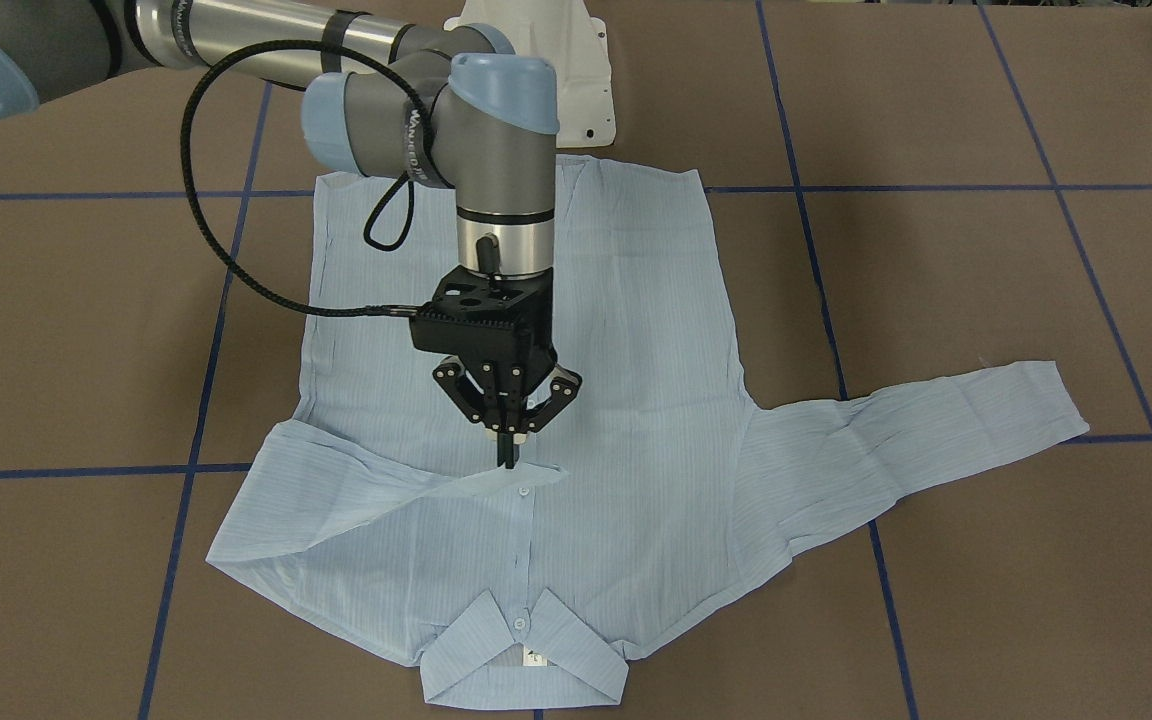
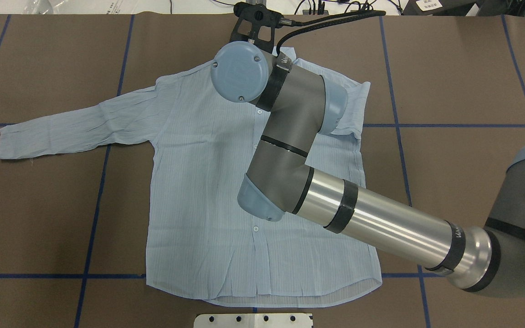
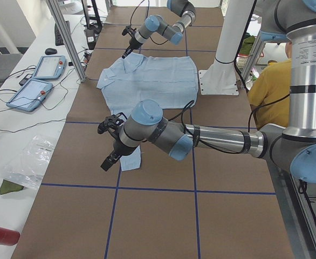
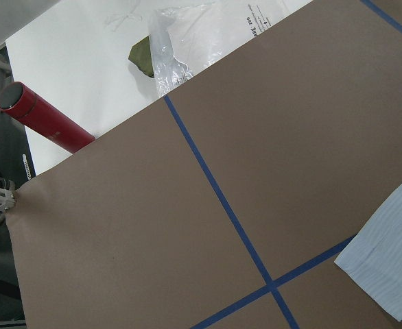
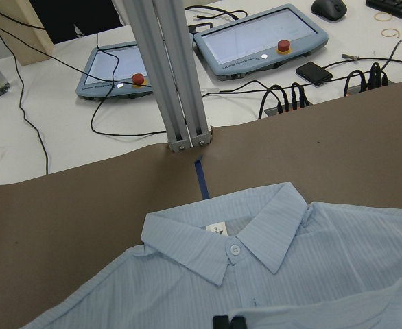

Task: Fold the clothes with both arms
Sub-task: 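Carry the sleeve across the shirt body toward the collar with the right gripper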

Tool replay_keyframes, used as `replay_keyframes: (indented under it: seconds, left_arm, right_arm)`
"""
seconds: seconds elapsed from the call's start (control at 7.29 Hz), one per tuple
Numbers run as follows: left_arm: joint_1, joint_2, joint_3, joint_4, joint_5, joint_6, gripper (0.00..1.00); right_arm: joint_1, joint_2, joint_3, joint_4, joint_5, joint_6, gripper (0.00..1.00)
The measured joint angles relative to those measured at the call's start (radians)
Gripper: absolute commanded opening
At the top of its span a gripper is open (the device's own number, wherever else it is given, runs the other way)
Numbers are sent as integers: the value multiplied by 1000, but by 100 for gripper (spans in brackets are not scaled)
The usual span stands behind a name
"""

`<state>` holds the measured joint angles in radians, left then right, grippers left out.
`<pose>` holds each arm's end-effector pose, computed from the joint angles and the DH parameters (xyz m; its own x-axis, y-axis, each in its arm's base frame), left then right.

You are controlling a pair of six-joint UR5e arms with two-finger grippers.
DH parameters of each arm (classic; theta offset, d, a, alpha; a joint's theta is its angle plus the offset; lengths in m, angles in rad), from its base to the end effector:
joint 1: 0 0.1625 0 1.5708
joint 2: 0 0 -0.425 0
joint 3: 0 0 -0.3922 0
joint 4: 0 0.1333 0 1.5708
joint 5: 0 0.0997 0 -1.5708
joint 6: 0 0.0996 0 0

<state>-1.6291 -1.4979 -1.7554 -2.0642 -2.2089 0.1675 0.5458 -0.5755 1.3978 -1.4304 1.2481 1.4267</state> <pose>-0.1022 -0.4812 0.5517 0.8181 0.4243 -0.3882 -0.0897 0.7610 0.6426 -0.5622 -0.5344 0.0786 0.5859 0.1965 0.7862 -0.6372 0.7111 0.2972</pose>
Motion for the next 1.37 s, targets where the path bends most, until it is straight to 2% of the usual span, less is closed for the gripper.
replay_keyframes:
  seconds: [0.14,0.27,0.41,0.82,1.1,1.23,1.37]
  left_arm:
    - [0,2,2,0,0,1,100]
    - [0,3,4,0,0,1,100]
    - [0,3,4,0,0,1,100]
    - [-1,4,5,-1,0,1,100]
    - [0,4,5,0,0,1,100]
    - [0,4,5,0,0,-1,100]
    - [1,3,5,-3,-9,-2,100]
  right_arm:
    - [-37,10,-12,25,-27,-3,5]
    - [-62,17,-26,41,-36,-4,54]
    - [-78,30,-49,48,-38,-3,97]
    - [-85,163,-220,51,-36,5,98]
    - [-75,187,-242,52,-27,4,99]
    - [-56,189,-243,51,10,-4,99]
    - [-15,184,-244,49,102,-30,99]
